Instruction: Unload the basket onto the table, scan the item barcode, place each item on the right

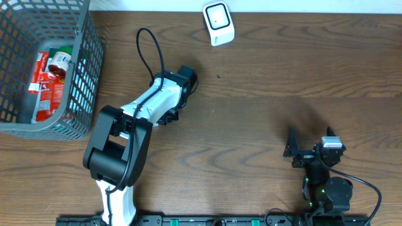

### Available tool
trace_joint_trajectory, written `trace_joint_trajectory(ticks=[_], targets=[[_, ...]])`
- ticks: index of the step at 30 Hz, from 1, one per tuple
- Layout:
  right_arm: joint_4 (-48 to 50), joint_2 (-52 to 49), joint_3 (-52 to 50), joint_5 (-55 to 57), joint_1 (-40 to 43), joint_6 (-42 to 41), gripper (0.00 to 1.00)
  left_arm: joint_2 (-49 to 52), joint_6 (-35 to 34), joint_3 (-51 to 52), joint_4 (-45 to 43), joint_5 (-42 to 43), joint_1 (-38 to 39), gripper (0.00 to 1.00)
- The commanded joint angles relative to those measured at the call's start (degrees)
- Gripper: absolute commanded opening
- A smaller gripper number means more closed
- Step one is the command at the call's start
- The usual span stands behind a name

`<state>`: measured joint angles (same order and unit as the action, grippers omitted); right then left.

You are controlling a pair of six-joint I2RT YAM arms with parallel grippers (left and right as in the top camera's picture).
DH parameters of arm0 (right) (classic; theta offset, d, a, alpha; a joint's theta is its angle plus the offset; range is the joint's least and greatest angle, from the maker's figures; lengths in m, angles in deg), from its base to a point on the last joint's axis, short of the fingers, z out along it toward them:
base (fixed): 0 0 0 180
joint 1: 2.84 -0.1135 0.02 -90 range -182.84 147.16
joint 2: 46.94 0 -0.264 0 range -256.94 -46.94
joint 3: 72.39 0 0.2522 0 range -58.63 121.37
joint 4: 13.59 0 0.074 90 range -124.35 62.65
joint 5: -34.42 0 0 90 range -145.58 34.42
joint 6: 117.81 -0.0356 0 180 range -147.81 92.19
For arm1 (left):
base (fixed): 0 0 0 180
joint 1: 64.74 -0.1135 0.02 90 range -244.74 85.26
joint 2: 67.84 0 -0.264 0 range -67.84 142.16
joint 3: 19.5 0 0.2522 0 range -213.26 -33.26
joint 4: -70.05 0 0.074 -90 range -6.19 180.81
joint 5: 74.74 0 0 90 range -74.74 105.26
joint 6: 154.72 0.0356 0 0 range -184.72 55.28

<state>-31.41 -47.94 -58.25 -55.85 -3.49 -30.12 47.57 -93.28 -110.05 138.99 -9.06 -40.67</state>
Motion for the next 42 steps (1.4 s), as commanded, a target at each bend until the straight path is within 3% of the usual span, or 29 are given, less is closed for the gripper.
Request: trace_joint_trajectory(ticks=[1,10,29,32,36,42], targets=[[-0.2,0.2,-0.1,-0.2,0.4,0.2,0.99,0.3,-0.4,0.5,-0.1,1.2,-0.1,0.38],[-0.2,0.2,-0.1,-0.2,0.4,0.2,0.99,-0.5,1.3,0.1,0.1,1.4,-0.1,0.49],[-0.2,0.2,-0.1,-0.2,0.4,0.2,0.99,-2.2,1.4,-1.0,-1.9,7.2,-0.1,0.49],[-0.2,0.2,-0.1,-0.2,0.4,0.2,0.99,-2.2,2.5,-1.0,-1.9,7.1,-0.1,0.48],[-0.2,0.2,-0.1,-0.2,0.4,0.2,0.99,-2.2,2.6,-1.0,-1.9,7.1,-0.1,0.39],[-0.2,0.2,-0.1,-0.2,0.4,0.2,0.99,-2.2,3.2,-1.0,-1.0,4.4,0.2,0.37]])
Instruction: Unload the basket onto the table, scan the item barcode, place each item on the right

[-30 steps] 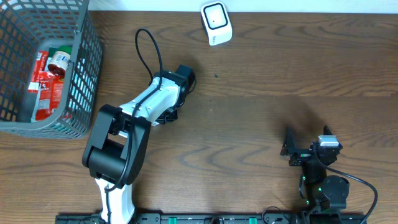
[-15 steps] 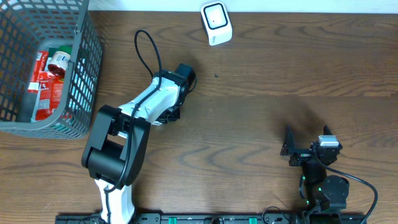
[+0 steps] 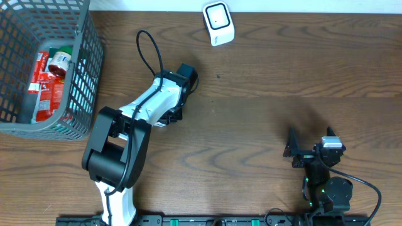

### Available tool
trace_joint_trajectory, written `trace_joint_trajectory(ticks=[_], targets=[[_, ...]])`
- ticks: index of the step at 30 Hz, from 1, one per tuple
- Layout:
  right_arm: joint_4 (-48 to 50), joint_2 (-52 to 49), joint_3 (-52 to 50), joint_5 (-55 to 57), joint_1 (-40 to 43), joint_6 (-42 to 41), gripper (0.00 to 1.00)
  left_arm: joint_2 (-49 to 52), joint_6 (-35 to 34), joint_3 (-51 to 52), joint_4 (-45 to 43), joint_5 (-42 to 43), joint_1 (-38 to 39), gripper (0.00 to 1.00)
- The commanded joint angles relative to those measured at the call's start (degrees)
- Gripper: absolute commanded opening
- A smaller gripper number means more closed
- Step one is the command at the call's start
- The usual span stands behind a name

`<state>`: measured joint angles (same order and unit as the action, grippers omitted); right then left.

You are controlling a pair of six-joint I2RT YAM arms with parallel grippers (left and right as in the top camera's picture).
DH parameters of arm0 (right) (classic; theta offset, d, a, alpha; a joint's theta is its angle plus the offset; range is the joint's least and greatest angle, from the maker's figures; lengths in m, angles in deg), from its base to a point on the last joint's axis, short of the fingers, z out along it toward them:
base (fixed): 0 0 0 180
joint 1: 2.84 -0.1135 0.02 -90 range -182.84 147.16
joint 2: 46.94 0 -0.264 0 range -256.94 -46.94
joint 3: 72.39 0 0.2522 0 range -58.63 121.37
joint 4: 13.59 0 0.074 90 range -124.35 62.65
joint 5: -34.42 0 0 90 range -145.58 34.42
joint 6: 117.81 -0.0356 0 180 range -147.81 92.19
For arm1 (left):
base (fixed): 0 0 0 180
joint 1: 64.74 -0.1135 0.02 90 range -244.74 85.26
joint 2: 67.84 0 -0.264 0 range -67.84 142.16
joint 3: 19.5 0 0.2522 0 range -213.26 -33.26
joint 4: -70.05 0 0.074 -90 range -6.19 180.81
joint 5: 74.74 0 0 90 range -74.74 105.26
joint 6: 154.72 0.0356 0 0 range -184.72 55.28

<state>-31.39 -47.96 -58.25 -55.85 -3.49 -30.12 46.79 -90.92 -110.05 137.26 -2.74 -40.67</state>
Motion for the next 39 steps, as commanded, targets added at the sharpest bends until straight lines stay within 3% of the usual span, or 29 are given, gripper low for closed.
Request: trace_joint_trajectory(ticks=[1,11,25,28,39], targets=[[-0.2,0.2,-0.1,-0.2,0.4,0.2,0.99,-1.4,0.9,-1.0,1.1,-3.1,0.4,0.37],[-0.2,0.2,-0.1,-0.2,0.4,0.2,0.99,-1.4,0.8,-1.0,2.8,-12.7,6.7,0.32],[-0.2,0.2,-0.1,-0.2,0.4,0.2,0.99,-1.4,-1.2,-0.5,2.7,-10.9,8.2,0.33],[-0.2,0.2,-0.1,-0.2,0.4,0.2,0.99,-1.4,-1.8,-0.3,2.8,-8.6,8.2,0.41],[-0.2,0.2,-0.1,-0.2,0.4,0.2,0.99,-1.4,-1.3,-0.4,1.9,-5.2,8.2,0.44]])
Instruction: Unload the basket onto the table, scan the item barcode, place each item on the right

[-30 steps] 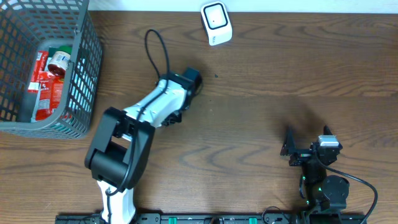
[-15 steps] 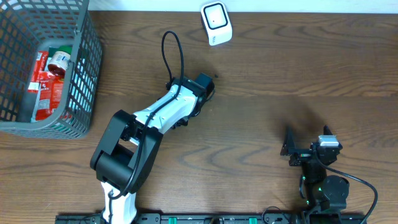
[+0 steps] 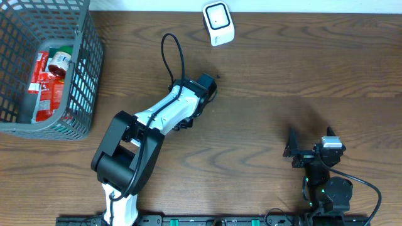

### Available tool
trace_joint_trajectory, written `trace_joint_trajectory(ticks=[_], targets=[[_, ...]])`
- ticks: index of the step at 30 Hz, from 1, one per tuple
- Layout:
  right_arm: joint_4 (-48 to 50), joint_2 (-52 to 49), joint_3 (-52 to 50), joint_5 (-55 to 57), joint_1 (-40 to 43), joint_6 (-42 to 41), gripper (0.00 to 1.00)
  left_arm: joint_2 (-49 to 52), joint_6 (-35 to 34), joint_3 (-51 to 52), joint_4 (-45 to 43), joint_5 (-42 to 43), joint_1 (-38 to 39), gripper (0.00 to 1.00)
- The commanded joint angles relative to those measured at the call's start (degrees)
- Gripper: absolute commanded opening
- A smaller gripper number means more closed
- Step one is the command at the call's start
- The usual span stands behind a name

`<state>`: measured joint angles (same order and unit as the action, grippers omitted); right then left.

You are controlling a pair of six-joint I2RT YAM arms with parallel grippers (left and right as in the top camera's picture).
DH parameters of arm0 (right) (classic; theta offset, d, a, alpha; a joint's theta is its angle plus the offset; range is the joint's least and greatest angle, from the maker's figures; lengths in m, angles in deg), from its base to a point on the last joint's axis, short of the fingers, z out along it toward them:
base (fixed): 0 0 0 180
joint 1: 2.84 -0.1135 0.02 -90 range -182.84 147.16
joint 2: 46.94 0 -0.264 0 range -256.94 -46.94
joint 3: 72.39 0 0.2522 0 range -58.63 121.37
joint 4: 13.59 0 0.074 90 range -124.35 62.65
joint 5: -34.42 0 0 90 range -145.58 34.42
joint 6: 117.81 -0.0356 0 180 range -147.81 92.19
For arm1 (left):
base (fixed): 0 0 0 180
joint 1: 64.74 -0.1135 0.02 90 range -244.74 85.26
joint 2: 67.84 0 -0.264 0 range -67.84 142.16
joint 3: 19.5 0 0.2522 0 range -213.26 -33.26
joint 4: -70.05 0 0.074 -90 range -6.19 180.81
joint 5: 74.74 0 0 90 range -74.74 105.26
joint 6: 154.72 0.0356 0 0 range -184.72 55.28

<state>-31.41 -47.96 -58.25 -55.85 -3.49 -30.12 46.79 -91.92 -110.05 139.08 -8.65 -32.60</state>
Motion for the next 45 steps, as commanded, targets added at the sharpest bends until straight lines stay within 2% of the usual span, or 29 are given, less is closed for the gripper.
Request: trace_joint_trajectory(ticks=[1,3,6,8,11,16,22,28,34,39,45], targets=[[-0.2,0.2,-0.1,-0.2,0.4,0.2,0.99,-1.4,0.7,-0.5,0.0,0.5,0.1,0.44],[-0.2,0.2,-0.1,-0.2,0.4,0.2,0.99,-1.4,2.1,-1.1,0.2,-0.5,0.1,0.34],[-0.2,0.2,-0.1,-0.2,0.4,0.2,0.99,-1.4,2.1,-1.7,0.3,-0.7,0.1,0.15],[-0.2,0.2,-0.1,-0.2,0.4,0.2,0.99,-1.4,2.1,-1.7,0.4,-0.7,0.1,0.08],[-0.2,0.2,-0.1,-0.2,0.4,0.2,0.99,-1.4,2.1,-1.7,0.4,-1.8,0.1,0.08],[-0.2,0.2,-0.1,-0.2,0.4,0.2,0.99,-1.4,2.0,-2.2,4.1,-11.4,0.5,0.08],[-0.2,0.2,-0.1,-0.2,0.4,0.2,0.99,-1.4,2.0,-2.1,6.0,-17.8,3.4,0.08],[-0.2,0.2,-0.1,-0.2,0.4,0.2,0.99,-0.7,2.0,-0.8,5.0,-19.8,6.5,0.08],[-0.2,0.2,-0.1,-0.2,0.4,0.2,0.99,2.2,2.1,-0.3,4.9,-25.4,7.0,0.08],[-0.2,0.2,-0.1,-0.2,0.4,0.2,0.99,5.0,2.1,-0.3,4.8,-39.8,6.9,0.08],[-0.2,0.2,-0.1,-0.2,0.4,0.2,0.99,9.4,2.1,-0.3,2.7,-39.9,6.8,0.08]])
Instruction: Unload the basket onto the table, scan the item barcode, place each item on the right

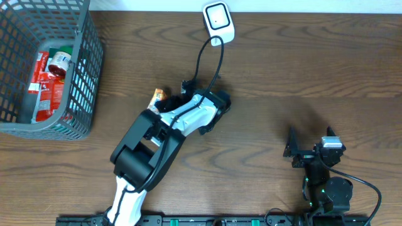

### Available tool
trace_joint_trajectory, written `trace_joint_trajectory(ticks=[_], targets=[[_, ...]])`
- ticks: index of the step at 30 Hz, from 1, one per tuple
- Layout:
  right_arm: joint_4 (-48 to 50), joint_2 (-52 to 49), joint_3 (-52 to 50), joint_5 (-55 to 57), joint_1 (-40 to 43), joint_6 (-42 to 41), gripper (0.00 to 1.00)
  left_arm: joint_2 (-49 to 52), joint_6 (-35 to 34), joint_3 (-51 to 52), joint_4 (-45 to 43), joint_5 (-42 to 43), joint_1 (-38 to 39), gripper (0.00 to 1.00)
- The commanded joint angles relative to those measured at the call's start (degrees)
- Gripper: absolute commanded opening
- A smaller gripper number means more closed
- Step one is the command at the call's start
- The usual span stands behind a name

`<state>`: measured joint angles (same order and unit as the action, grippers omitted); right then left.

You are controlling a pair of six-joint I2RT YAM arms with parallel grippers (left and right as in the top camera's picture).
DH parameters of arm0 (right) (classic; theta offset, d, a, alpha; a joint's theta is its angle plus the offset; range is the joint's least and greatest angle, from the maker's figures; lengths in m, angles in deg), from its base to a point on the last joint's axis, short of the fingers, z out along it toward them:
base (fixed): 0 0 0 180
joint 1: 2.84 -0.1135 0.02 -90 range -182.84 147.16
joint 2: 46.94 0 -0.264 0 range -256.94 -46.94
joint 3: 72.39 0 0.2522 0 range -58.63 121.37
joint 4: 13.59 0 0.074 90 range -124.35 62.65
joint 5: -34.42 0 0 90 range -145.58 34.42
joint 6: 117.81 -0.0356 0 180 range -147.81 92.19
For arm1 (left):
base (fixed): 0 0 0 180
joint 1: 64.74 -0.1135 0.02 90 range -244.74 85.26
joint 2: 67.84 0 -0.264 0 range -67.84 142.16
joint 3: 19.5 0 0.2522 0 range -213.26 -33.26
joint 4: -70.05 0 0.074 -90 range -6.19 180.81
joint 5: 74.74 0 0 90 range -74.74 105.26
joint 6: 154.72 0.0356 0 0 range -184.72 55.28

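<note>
A small orange-and-white packet sticks out to the left of my left gripper, which is shut on it just above the table. The fingers themselves are mostly hidden under the wrist and its cable. The white barcode scanner stands at the table's far edge, up and to the right of the packet, well apart from it. My right gripper rests folded near the front right, open and holding nothing.
A grey wire basket at the far left holds red packets and a can. The left arm's black cable loops up toward the scanner. The wooden table stretches between the scanner and the right arm.
My left wrist has shifted to the right and toward the front and has turned. The packet, hidden before, now shows at its left side. The right arm has not moved.
My left gripper first hung left of the table's middle with nothing visible in it, and stayed there at the second moment. Then it stood further right, closer to the scanner. Now the wrist is turned and the packet shows.
</note>
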<state>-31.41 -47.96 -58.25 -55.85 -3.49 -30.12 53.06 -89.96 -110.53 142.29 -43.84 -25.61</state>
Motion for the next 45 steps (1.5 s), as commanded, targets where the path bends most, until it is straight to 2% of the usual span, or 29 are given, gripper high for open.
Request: trace_joint_trajectory(ticks=[1,4,9,11,13,15,18,27,28,33,36,39,40,42,45], targets=[[-0.2,0.2,-0.1,-0.2,0.4,0.2,0.99,4.1,0.1,0.2,-0.7,-5.7,-0.3,0.07],[-0.2,0.2,-0.1,-0.2,0.4,0.2,0.99,6.4,0.1,0.2,-1.5,-7.6,-0.6,0.08],[-0.2,0.2,-0.1,-0.2,0.4,0.2,0.99,7.8,0.1,0.2,-4.1,-3.1,-1.1,0.09],[-0.2,0.2,-0.1,-0.2,0.4,0.2,0.99,7.8,0.0,0.2,-4.2,-2.6,-1.1,0.15],[-0.2,0.2,-0.1,-0.2,0.4,0.2,0.99,7.8,0.1,0.2,-4.2,-2.6,-1.1,0.31],[-0.2,0.2,-0.1,-0.2,0.4,0.2,0.99,7.7,0.1,0.2,-3.9,-2.0,-1.1,0.37],[-0.2,0.2,-0.1,-0.2,0.4,0.2,0.99,7.4,0.1,0.2,-3.9,-0.4,-1.1,0.41],[-0.2,0.2,-0.1,-0.2,0.4,0.2,0.99,4.7,0.1,0.0,-3.7,0.5,-1.1,0.43],[-0.2,0.2,-0.1,-0.2,0.4,0.2,0.99,4.2,0.1,-0.2,-3.7,1.0,-1.1,0.48],[-0.2,0.2,-0.1,-0.2,0.4,0.2,0.99,-0.5,0.1,-1.6,-3.7,7.4,-1.1,0.50],[-0.2,0.2,-0.1,-0.2,0.4,0.2,0.99,-5.0,0.1,-2.4,-3.7,10.7,-1.1,0.59],[-0.2,0.2,-0.1,-0.2,0.4,0.2,0.99,-10.8,0.2,-2.9,-3.8,14.3,-2.3,0.73],[-0.2,0.2,-0.1,-0.2,0.4,0.2,0.99,-12.5,1.0,-2.9,-4.0,16.3,-3.1,0.74],[-0.2,0.2,-0.1,-0.2,0.4,0.2,0.99,-16.3,5.1,-2.9,-5.1,23.5,-5.8,0.79],[-0.2,0.2,-0.1,-0.2,0.4,0.2,0.99,-21.0,13.6,-2.9,-7.0,40.6,-14.0,0.90]])
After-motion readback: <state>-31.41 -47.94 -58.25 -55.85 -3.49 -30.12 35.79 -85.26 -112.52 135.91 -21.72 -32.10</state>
